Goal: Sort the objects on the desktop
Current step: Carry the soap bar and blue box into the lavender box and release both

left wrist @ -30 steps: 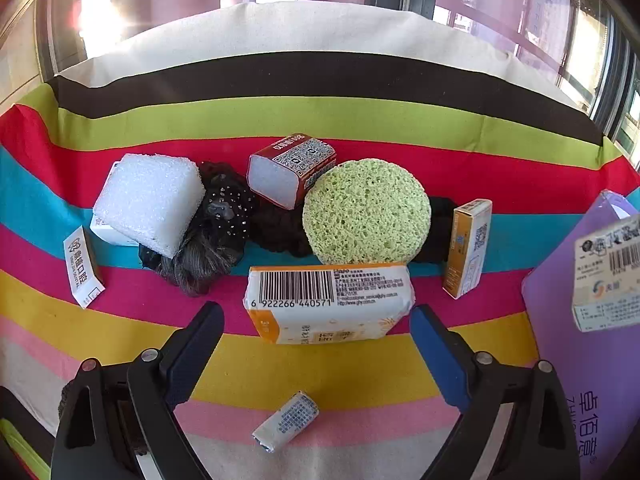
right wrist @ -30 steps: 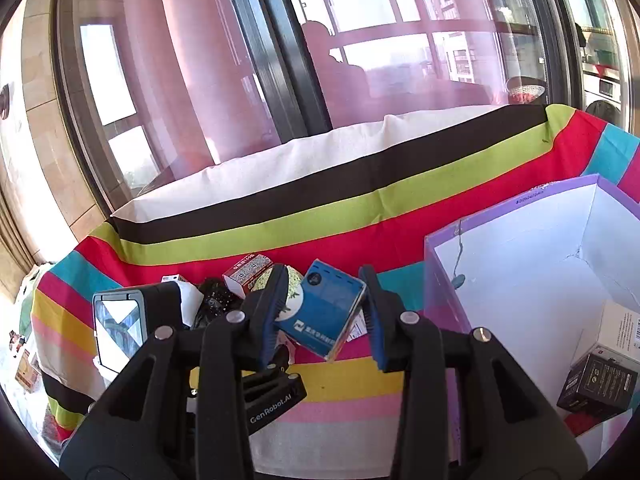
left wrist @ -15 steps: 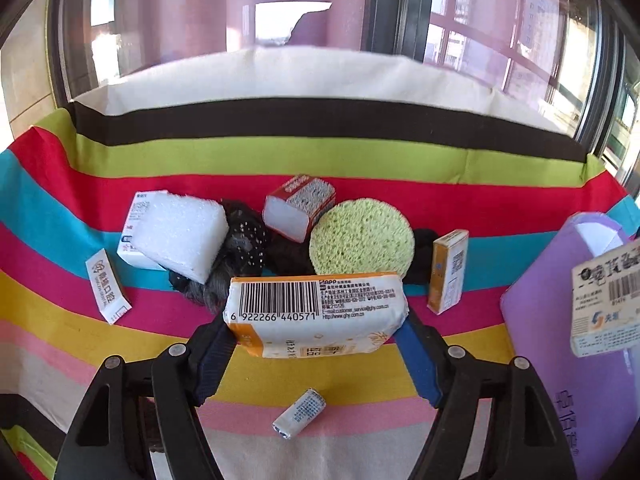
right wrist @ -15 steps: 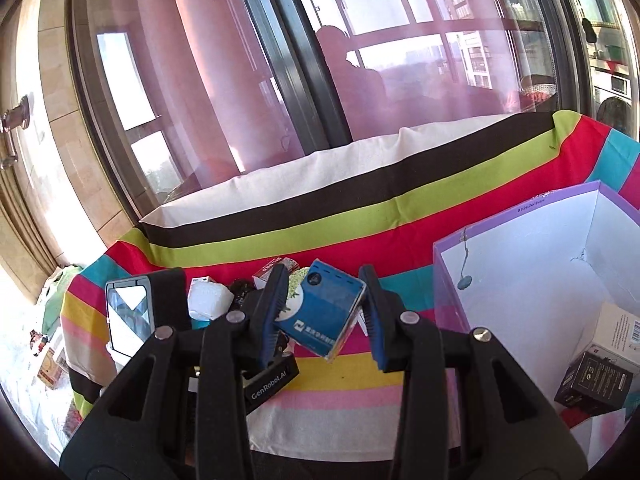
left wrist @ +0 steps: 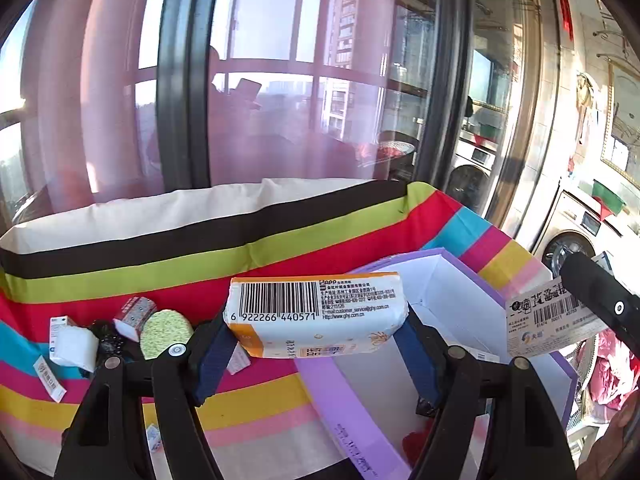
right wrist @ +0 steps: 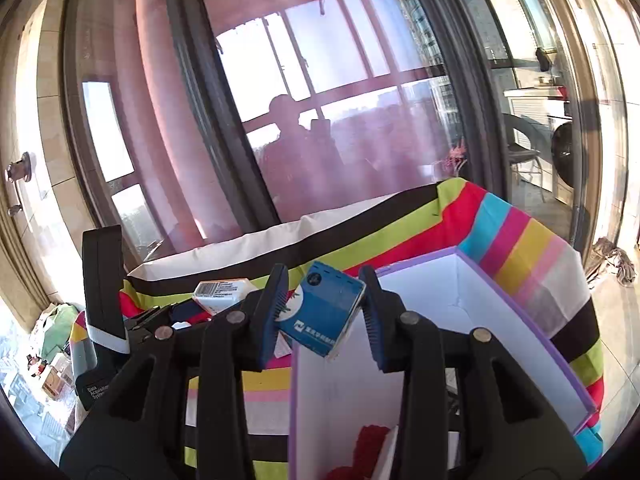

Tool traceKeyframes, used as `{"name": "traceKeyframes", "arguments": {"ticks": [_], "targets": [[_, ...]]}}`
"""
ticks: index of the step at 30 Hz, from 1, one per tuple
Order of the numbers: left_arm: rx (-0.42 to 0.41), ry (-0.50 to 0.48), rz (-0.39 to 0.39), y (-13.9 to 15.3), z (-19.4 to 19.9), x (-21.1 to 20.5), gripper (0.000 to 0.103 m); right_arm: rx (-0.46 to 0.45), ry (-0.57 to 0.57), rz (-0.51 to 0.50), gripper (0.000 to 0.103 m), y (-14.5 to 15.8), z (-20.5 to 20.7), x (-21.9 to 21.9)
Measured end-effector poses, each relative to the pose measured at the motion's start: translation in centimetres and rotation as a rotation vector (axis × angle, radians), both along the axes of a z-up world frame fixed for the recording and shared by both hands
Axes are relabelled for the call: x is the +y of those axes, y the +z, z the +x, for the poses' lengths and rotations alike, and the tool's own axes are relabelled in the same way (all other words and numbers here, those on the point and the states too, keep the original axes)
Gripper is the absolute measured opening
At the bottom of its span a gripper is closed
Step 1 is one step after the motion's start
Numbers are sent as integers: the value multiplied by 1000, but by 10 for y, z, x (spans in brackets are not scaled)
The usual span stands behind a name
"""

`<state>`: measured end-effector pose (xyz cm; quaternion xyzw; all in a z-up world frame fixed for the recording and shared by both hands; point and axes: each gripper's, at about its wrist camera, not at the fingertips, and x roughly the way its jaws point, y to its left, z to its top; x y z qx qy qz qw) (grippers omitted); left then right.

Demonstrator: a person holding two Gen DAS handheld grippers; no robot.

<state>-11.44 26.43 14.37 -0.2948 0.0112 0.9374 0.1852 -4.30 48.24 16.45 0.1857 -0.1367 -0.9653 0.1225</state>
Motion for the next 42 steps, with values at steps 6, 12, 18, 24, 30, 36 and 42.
{"name": "traceKeyframes", "arguments": {"ticks": [6, 12, 18, 24, 30, 36, 42], "targets": [[-57, -58, -47, -21, -16, 45, 78, -48, -96, -37, 40, -9, -6, 53], [-88, -51, -62, -32, -22, 58, 82, -73, -97, -36, 40, -17, -12, 61], [-77, -47, -51, -27, -17, 47, 83, -87, -69, -32, 40, -21, -15, 56], [-70, -29, -4, -25, -3, 20, 83, -116, -31, -14, 40, -25, -20, 45], [-59, -19, 72, -31, 31, -13, 83, -127, -9, 8, 40, -26, -26, 31], [-76, -3, 80, -53, 57, -40, 84, -146, -6, 47, 40, -28, -37, 14], [-119, 31, 72, -78, 70, -67, 84, -194, 4, 76, 48, -38, -50, 3]]}}
